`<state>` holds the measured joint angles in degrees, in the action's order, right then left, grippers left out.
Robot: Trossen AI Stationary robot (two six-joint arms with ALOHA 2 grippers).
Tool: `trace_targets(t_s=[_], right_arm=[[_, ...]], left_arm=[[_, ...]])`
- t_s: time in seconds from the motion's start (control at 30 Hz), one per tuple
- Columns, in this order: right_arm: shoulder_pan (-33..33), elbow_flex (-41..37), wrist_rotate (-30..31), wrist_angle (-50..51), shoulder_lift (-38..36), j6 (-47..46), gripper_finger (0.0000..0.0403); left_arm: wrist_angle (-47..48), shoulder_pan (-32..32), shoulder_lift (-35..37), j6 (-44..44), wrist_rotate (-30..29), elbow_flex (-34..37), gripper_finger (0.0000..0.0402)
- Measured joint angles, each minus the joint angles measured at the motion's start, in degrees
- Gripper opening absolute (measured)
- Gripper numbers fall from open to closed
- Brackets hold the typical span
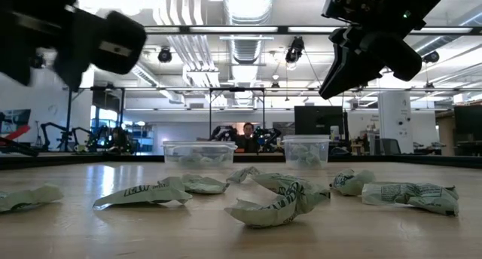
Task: Pick and place Stevia / Truvia into bins
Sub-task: Put the stevia packet into the transparent oval container
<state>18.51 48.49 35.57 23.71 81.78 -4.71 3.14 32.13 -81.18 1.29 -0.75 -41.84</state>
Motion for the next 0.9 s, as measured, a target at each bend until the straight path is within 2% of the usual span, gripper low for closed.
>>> trace_targets(t_s=[0.27,0.9], right_arm=[[0.0,0.0,0.0,0.0,0.0,-0.9,0.0059],[0.0,0.0,0.0,-0.2,0.0,-1.0,0.0063]], left_arm=[[-2.8,6.2,-4.4,-2.5,-3.2,-0.6,0.0107],[-5.8,5.8,-11.1,-2.5,-4.1,-1.2,0.0107]])
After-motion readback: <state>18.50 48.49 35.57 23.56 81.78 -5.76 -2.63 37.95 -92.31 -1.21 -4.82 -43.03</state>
